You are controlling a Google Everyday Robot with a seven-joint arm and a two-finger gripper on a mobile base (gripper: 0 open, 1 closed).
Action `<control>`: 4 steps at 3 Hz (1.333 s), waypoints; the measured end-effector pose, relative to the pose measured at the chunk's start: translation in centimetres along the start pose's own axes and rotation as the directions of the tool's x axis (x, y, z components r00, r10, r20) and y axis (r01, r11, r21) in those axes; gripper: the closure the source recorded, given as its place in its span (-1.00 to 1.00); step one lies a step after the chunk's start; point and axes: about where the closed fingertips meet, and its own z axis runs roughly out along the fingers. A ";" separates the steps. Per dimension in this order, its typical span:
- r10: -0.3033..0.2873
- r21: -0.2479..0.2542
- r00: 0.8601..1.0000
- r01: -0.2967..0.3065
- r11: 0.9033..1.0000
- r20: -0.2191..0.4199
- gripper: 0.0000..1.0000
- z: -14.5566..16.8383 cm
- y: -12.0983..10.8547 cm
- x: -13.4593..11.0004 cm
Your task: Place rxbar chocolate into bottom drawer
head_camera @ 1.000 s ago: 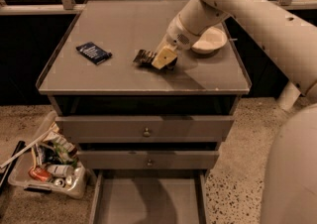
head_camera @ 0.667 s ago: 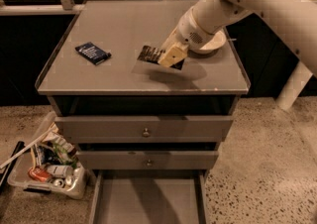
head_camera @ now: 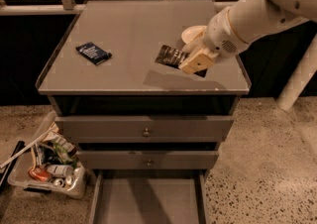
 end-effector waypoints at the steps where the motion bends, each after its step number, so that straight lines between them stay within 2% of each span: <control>1: 0.020 0.070 0.999 -0.017 0.997 -0.039 1.00 -2.7 3.1 2.3; 2: 0.050 0.110 0.996 -0.041 0.993 -0.078 1.00 -3.5 6.8 5.0; 3: 0.104 0.114 0.988 -0.091 0.989 -0.113 1.00 -1.8 10.2 8.7; 4: 0.123 0.090 0.984 -0.112 0.990 -0.126 1.00 1.1 12.9 11.9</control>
Offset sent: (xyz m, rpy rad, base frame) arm -0.1302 -0.0606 -0.0517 -0.1108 -0.0241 -0.1882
